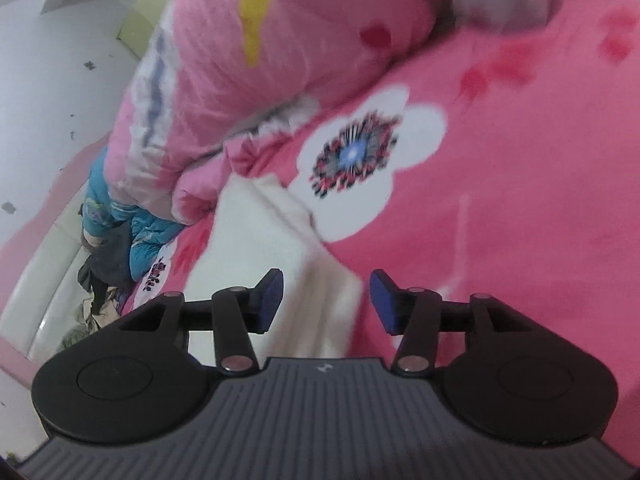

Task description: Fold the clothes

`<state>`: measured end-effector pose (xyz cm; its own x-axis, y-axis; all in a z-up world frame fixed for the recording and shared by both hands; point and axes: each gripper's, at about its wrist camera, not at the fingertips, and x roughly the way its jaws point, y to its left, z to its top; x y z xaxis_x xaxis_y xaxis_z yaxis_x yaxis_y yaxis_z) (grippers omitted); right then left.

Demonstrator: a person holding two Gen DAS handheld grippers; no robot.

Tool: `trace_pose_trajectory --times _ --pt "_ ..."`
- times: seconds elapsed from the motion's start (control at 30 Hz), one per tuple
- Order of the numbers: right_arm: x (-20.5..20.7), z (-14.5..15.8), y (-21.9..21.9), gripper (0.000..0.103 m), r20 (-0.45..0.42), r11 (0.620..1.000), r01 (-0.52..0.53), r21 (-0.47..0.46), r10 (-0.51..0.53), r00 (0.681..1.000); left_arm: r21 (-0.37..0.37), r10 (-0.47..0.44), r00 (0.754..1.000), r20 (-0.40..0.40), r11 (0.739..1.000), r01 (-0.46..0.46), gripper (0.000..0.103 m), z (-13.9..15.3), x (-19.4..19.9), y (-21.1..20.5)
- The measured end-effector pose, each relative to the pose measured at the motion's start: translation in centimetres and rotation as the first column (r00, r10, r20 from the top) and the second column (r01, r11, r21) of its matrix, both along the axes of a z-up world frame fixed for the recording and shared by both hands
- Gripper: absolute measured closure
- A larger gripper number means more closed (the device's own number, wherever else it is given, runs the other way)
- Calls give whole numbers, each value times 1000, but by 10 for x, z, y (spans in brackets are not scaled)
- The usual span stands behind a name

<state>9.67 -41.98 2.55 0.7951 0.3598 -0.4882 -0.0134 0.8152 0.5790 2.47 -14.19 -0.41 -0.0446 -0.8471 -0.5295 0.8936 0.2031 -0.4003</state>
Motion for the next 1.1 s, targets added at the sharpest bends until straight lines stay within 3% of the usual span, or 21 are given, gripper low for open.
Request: trace_pose_trajectory --times 0.1,0.23,0.37,0.43,0.5,0.57,0.63,0.7,0.77,0.9,0.97,1.03,1.1 --pt "-57 30 -9 51 21 1000 -7 -2 7 1000 -2 7 999 33 1000 -7 27 1 -6 -4" --pt "-111 49 12 53 2 991 -34 -128 35 999 -13 29 998 54 1000 -28 26 2 -14 -10" --pt "-130 22 54 63 -53 984 -130 -120 125 991 -25 51 997 54 998 -50 25 5 -22 -12" --pt "-128 -3 76 72 -99 971 -173 -163 158 982 -28 48 998 43 999 -47 25 6 -26 -13" --pt "-130 -20 83 72 -115 967 -154 -204 133 984 -29 36 999 41 999 -35 25 9 -32 -13" --pt "-137 -20 72 72 -97 980 -101 -172 85 992 -29 25 998 52 999 -23 25 13 -40 -4" --pt "-147 -13 62 80 -90 979 -27 -204 9 996 -30 30 998 58 999 -28 25 16 -41 4" --pt "-158 -5 58 80 -86 970 8 -243 -29 996 -25 47 997 59 999 -46 25 18 -43 16" --pt "-170 4 64 80 -56 976 -8 -219 -4 998 -10 72 996 56 997 -71 25 19 -42 27" --pt "-187 13 105 79 -13 959 -121 -258 122 992 18 119 990 80 993 -121 25 21 -47 44" --pt "-191 7 119 76 -47 954 -141 -265 133 990 38 136 983 121 989 -141 25 22 -52 53" --pt "-196 0 129 61 -87 952 -145 -269 126 988 74 143 972 186 985 -159 25 20 -57 59" --pt "-203 -9 136 60 -123 953 -144 -266 115 986 116 144 958 249 977 -177 27 15 -63 60"
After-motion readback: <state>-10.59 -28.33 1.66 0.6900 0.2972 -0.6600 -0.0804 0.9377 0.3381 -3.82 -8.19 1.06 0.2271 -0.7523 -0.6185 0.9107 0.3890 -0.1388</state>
